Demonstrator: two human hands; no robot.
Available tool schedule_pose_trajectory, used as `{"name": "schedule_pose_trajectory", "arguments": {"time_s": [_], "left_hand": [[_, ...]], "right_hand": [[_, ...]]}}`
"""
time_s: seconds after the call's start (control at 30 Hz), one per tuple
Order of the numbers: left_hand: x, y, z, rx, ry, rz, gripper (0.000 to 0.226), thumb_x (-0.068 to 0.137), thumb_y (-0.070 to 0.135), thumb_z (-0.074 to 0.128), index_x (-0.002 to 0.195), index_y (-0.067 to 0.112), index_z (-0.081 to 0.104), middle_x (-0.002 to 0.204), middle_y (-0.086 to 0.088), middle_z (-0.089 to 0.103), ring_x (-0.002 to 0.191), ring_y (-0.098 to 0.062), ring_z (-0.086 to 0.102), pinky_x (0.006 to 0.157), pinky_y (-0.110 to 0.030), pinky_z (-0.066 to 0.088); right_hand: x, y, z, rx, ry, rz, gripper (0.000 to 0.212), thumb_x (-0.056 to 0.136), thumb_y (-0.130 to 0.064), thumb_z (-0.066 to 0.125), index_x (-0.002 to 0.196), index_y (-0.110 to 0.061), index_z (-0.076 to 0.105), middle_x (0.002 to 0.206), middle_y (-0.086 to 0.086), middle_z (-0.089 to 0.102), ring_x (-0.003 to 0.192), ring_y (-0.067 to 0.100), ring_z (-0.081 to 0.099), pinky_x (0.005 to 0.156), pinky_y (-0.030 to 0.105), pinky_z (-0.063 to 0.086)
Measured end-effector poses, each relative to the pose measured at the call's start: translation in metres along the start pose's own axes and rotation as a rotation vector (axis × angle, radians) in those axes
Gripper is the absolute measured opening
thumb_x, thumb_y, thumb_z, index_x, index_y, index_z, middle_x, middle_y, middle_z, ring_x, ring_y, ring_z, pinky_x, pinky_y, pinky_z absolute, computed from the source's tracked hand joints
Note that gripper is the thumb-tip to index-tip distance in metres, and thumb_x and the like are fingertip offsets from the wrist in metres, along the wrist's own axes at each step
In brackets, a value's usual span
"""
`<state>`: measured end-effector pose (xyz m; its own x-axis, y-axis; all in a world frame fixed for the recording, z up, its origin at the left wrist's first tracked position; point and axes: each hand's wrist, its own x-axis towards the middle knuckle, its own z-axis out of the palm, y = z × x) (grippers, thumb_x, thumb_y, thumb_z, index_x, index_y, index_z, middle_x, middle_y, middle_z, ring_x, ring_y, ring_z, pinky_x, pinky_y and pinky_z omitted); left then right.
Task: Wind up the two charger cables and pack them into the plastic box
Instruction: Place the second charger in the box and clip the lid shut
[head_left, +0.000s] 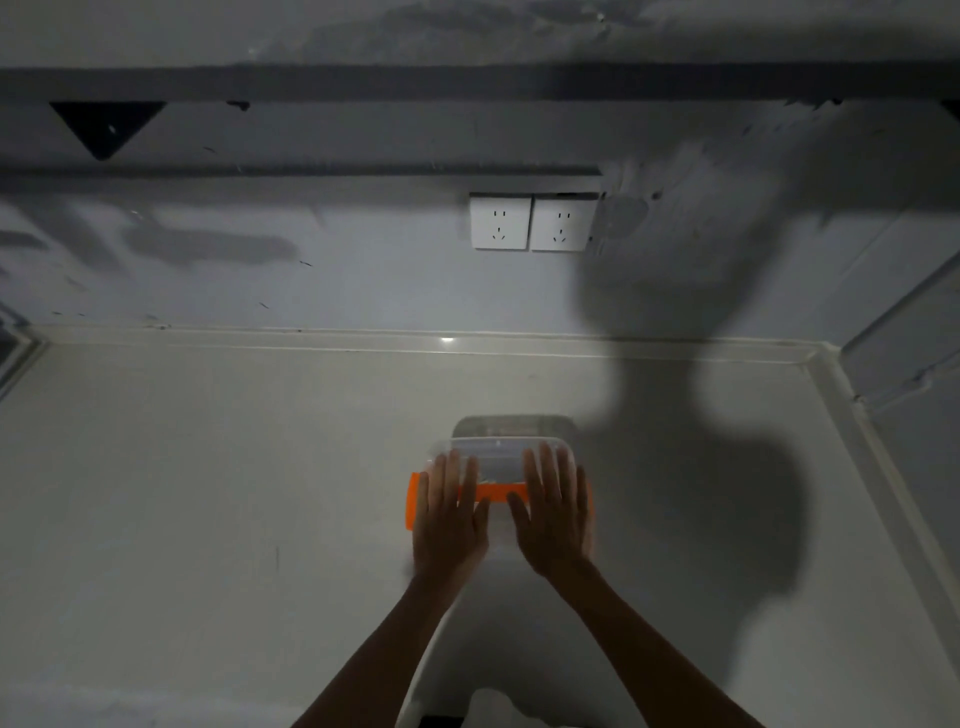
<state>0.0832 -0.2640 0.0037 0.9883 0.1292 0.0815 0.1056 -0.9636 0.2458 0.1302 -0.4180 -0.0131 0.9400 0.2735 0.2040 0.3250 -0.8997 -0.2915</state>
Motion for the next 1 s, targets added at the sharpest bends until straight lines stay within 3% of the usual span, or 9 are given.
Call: {"name": "schedule_pose_trajectory", "arguments": {"time_s": [0.37,0.47,0.53,0.6,0.67,0.73,0.8,0.9,1.0], "left_hand": [[0.019,-0.014,-0.003,-0.091,-0.149,-0.001,0.062,0.098,0.050,0.026,0.147,0.014,0.035,0.153,-0.019,0.036,0.142,-0.035,0.034,0.111,-0.056,0.034],[0.027,-0.032,-0.014,-0.280,-0.179,-0.048,0.086,0.085,0.073,0.007,0.153,0.019,0.011,0.161,-0.014,0.013,0.149,-0.026,0.008,0.121,-0.051,0.011],[0.026,-0.043,-0.022,-0.380,-0.127,-0.185,0.100,0.079,0.079,0.018,0.153,0.013,0.009,0.162,-0.017,0.005,0.150,-0.031,0.001,0.118,-0.047,0.006],[0.019,-0.044,-0.031,-0.522,-0.121,-0.409,0.107,0.079,0.065,0.055,0.152,0.001,0.010,0.160,-0.025,0.007,0.149,-0.039,0.006,0.118,-0.049,0.014],[0.007,-0.044,-0.040,-0.843,-0.178,-0.677,0.103,0.077,0.033,0.078,0.151,0.000,0.014,0.156,-0.020,0.024,0.142,-0.035,0.029,0.113,-0.045,0.031],[-0.006,-0.045,-0.039,-1.193,-0.341,-0.883,0.086,0.076,0.036,0.079,0.145,0.014,0.031,0.146,-0.010,0.041,0.131,-0.031,0.044,0.103,-0.044,0.042],[-0.014,-0.037,-0.039,-1.338,-0.411,-0.898,0.061,0.080,0.046,0.070,0.132,0.029,0.045,0.139,-0.006,0.048,0.126,-0.028,0.049,0.101,-0.047,0.046],[-0.021,-0.025,-0.032,-1.274,-0.098,-0.756,0.038,0.084,0.043,0.068,0.120,0.036,0.059,0.119,0.001,0.062,0.104,-0.020,0.062,0.082,-0.040,0.054],[-0.023,-0.015,-0.033,-1.009,0.106,-0.661,0.027,0.083,0.052,0.065,0.107,0.039,0.065,0.105,0.001,0.073,0.099,-0.020,0.067,0.078,-0.028,0.047]], "right_hand": [[0.008,-0.002,-0.003,0.018,-0.126,0.079,0.057,0.098,-0.044,0.036,0.149,-0.022,0.026,0.159,0.003,0.020,0.148,0.026,0.016,0.113,0.052,0.027],[0.021,0.005,-0.015,0.141,-0.154,0.074,0.063,0.097,-0.055,0.011,0.150,-0.023,0.023,0.159,0.000,0.011,0.148,0.029,0.014,0.115,0.051,0.025],[0.021,0.014,-0.029,0.241,-0.059,0.091,0.065,0.094,-0.055,0.017,0.150,-0.023,0.022,0.160,0.005,0.008,0.149,0.031,0.005,0.120,0.046,0.012],[0.010,0.027,-0.035,0.317,0.036,0.206,0.072,0.087,-0.052,0.041,0.151,-0.026,0.018,0.162,0.008,0.010,0.149,0.029,0.002,0.120,0.041,0.008],[-0.007,0.031,-0.037,0.620,-0.090,0.604,0.091,0.078,-0.061,0.059,0.150,-0.027,0.015,0.161,0.009,0.016,0.148,0.029,0.013,0.118,0.045,0.016],[-0.020,0.028,-0.036,1.039,-0.295,0.937,0.084,0.075,-0.060,0.067,0.143,-0.025,0.032,0.147,0.013,0.039,0.130,0.030,0.042,0.107,0.048,0.035],[-0.022,0.021,-0.040,1.293,-0.360,1.044,0.055,0.077,-0.053,0.069,0.119,-0.019,0.056,0.105,0.017,0.055,0.095,0.025,0.055,0.087,0.044,0.050],[-0.018,0.018,-0.034,1.122,-0.243,0.998,0.043,0.072,-0.059,0.071,0.078,-0.017,0.062,0.077,0.010,0.050,0.068,0.024,0.051,0.064,0.039,0.048],[-0.016,0.025,-0.012,0.882,-0.102,0.936,0.072,0.055,-0.085,0.058,0.076,-0.016,0.061,0.064,0.004,0.055,0.059,0.024,0.055,0.062,0.042,0.049]]}}
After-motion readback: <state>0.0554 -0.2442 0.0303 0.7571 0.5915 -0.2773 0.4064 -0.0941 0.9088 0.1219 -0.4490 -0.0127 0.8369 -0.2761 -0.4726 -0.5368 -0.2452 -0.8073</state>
